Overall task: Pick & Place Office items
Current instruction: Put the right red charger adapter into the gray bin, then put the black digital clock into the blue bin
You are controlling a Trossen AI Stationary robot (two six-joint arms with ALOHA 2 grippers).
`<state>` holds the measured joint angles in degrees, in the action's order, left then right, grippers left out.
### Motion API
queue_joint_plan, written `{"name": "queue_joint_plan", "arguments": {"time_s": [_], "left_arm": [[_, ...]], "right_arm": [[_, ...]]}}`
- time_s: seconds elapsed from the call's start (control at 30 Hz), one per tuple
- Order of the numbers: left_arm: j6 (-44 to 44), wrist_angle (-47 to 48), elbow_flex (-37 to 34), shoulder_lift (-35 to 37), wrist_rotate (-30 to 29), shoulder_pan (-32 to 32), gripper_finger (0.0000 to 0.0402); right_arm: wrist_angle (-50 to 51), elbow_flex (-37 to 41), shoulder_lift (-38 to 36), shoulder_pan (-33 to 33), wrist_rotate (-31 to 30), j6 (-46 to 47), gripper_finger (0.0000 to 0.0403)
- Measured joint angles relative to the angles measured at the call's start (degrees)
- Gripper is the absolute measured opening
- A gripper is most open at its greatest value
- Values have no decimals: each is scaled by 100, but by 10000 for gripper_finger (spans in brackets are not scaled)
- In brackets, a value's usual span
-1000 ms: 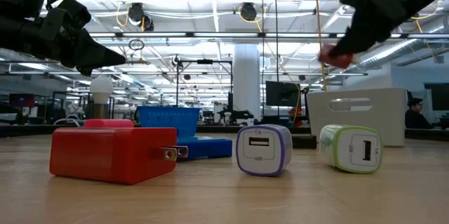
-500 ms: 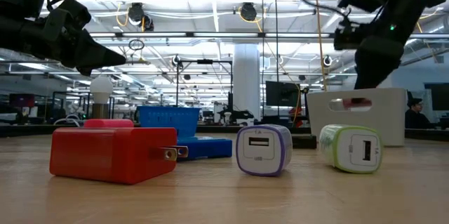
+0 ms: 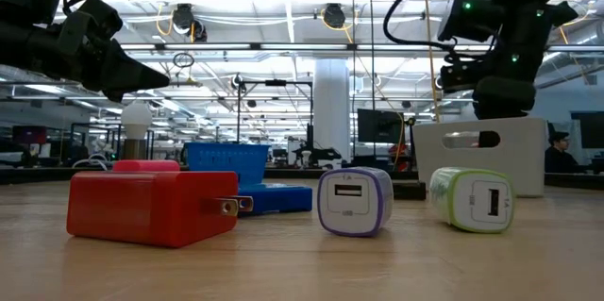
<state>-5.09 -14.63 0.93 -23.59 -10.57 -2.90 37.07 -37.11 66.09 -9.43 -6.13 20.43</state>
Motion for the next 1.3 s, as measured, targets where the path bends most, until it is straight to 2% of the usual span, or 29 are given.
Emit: {"name": "queue_joint_plan", "arguments": {"time_s": [0.4,0.57,0.77,0.87,0.97,1.3], "left_arm": [[3,7,0,0,-1,-2,26],[3,9,0,-2,-2,-2,26],[-17,7,0,-2,-2,-2,26],[-14,9,0,-2,-2,-2,26],[-19,9,0,-2,-2,-2,26],[-41,7,0,0,2,-2,26]], "right_arm": [[-84,12,-2,2,55,-144,274],[-102,12,-303,2,105,-229,279],[-428,12,-1180,45,495,-523,263],[-823,12,-1664,165,496,-721,244],[-1363,12,-2107,321,591,-1080,209],[-2698,54,-3217,693,645,-1887,17]]}}
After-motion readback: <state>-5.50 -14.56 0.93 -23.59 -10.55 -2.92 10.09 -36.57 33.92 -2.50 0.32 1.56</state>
